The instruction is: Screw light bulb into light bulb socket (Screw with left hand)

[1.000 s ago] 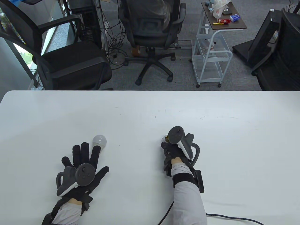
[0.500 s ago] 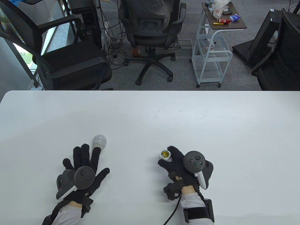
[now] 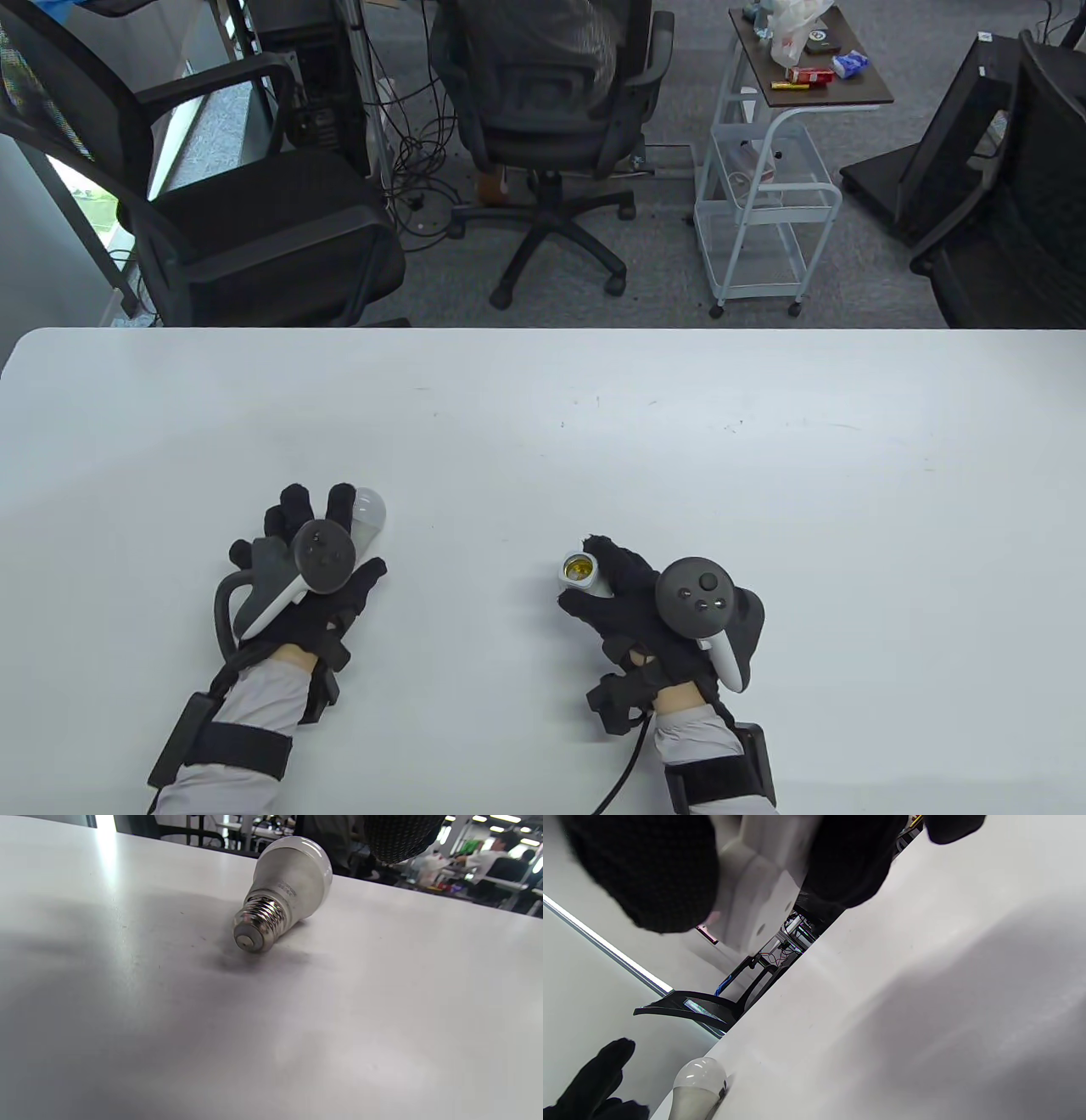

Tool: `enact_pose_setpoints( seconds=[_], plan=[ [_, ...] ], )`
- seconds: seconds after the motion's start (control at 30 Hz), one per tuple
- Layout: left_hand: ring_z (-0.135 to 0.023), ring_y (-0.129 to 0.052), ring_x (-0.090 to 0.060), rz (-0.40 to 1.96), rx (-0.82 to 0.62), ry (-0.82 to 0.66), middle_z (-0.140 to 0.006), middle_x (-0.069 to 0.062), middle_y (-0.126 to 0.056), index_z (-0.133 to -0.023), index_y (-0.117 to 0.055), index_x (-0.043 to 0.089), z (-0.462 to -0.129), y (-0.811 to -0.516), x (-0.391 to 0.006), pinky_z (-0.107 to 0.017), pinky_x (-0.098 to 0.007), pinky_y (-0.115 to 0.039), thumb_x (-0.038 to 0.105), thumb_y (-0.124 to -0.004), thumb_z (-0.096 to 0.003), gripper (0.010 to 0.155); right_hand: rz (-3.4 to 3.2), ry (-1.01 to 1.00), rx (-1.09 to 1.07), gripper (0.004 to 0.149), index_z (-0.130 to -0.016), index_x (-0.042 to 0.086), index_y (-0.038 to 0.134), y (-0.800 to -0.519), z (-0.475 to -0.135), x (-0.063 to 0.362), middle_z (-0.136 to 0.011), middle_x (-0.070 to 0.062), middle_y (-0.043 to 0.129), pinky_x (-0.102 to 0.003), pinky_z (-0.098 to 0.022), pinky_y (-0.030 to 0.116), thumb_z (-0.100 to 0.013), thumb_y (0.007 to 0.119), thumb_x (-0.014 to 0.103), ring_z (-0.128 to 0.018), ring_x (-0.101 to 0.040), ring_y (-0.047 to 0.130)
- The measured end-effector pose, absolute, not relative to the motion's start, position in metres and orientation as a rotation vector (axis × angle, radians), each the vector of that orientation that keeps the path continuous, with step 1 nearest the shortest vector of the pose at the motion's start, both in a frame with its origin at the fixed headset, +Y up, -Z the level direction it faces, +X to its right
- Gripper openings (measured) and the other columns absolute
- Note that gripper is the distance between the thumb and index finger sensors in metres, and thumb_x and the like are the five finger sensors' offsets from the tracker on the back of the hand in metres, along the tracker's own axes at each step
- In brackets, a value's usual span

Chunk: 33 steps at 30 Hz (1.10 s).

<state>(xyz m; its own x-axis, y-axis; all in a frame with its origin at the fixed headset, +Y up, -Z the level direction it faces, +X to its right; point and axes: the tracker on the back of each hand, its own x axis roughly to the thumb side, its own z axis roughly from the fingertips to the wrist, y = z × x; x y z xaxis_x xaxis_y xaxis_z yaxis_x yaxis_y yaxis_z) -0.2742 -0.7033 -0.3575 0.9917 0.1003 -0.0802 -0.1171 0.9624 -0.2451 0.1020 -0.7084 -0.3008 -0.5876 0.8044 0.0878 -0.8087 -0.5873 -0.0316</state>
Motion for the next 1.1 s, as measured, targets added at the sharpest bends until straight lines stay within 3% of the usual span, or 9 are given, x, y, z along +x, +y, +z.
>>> enact_pose_setpoints(
  seconds=[0.17,0.27,0.33,0.4,0.5,0.67,0.87,1.1],
  plan=[
    [-0.109,-0.025,-0.055,0.082,-0.412,0.15,-0.115,-0.032,0.002,-0.108,0.01,0.032,-0.4,-0.708,-0.264,-0.067,-0.081,-0.021,0.061,-0.065,-0.0623,0.092,2.157,-0.069,0.049,0.067,-0.097,0.011,0.067,-0.71,-0.303,0.109,-0.094,-0.023,0.072,-0.073,-0.064,0.05,-0.041,0.096,0.035,-0.068,-0.038,0.086],
    [-0.107,-0.019,-0.057,0.065,-0.539,0.192,-0.12,-0.031,-0.015,-0.114,0.001,0.03,-0.412,-0.722,-0.258,-0.066,-0.082,-0.02,0.06,-0.064,-0.0627,0.087,2.157,-0.061,0.045,0.067,-0.097,0.01,0.067,-0.711,-0.303,0.11,-0.094,-0.023,0.072,-0.073,-0.064,0.05,-0.041,0.095,0.035,-0.068,-0.038,0.085],
    [-0.107,-0.023,-0.057,0.07,-0.51,0.196,-0.12,-0.032,-0.022,-0.111,0.006,0.029,-0.414,-0.728,-0.254,-0.067,-0.081,-0.023,0.057,-0.062,-0.0635,0.087,2.153,-0.057,0.048,0.067,-0.097,0.01,0.067,-0.711,-0.304,0.11,-0.094,-0.023,0.072,-0.072,-0.064,0.05,-0.041,0.095,0.035,-0.068,-0.038,0.085],
    [-0.107,-0.032,-0.056,0.068,-0.376,0.224,-0.118,-0.033,-0.036,-0.115,-0.006,0.03,-0.413,-0.73,-0.251,-0.068,-0.08,-0.027,0.053,-0.065,-0.0623,0.083,2.153,-0.057,0.049,0.067,-0.097,0.011,0.067,-0.711,-0.304,0.11,-0.094,-0.023,0.072,-0.073,-0.064,0.05,-0.041,0.095,0.035,-0.069,-0.038,0.085],
    [-0.105,-0.046,-0.052,-0.021,-0.345,0.223,-0.112,-0.031,-0.053,-0.116,-0.009,0.029,-0.414,-0.732,-0.251,-0.068,-0.08,-0.031,0.051,-0.066,-0.0598,0.083,2.162,-0.052,0.058,0.067,-0.097,0.011,0.067,-0.712,-0.306,0.107,-0.095,-0.023,0.072,-0.073,-0.064,0.05,-0.041,0.095,0.035,-0.069,-0.038,0.085],
    [-0.102,-0.051,-0.054,0.067,-0.267,0.184,-0.109,-0.035,-0.054,-0.116,-0.011,0.025,-0.411,-0.724,-0.252,-0.068,-0.081,-0.032,0.046,-0.068,-0.0593,0.083,2.194,-0.03,0.096,0.067,-0.097,0.011,0.067,-0.712,-0.306,0.1,-0.097,-0.021,0.07,-0.072,-0.064,0.05,-0.041,0.095,0.034,-0.071,-0.038,0.084],
    [-0.102,-0.051,-0.054,0.511,-0.142,-0.015,-0.108,-0.035,-0.054,-0.116,-0.012,0.024,-0.384,-0.689,-0.248,-0.067,-0.082,-0.033,0.047,-0.069,-0.0594,0.084,2.197,0.018,0.175,0.067,-0.097,0.009,0.066,-0.713,-0.302,0.084,-0.096,-0.022,0.071,-0.072,-0.064,0.05,-0.042,0.094,0.034,-0.07,-0.037,0.085],
    [-0.103,-0.055,-0.051,1.065,0.014,-0.242,-0.109,-0.031,-0.058,-0.117,-0.019,0.029,-0.326,-0.654,-0.24,-0.066,-0.082,-0.037,0.048,-0.077,-0.0567,0.086,2.164,0.14,0.337,0.067,-0.099,0.009,0.063,-0.715,-0.293,0.054,-0.097,-0.021,0.07,-0.074,-0.065,0.046,-0.044,0.092,0.037,-0.077,-0.04,0.08]
  ],
)
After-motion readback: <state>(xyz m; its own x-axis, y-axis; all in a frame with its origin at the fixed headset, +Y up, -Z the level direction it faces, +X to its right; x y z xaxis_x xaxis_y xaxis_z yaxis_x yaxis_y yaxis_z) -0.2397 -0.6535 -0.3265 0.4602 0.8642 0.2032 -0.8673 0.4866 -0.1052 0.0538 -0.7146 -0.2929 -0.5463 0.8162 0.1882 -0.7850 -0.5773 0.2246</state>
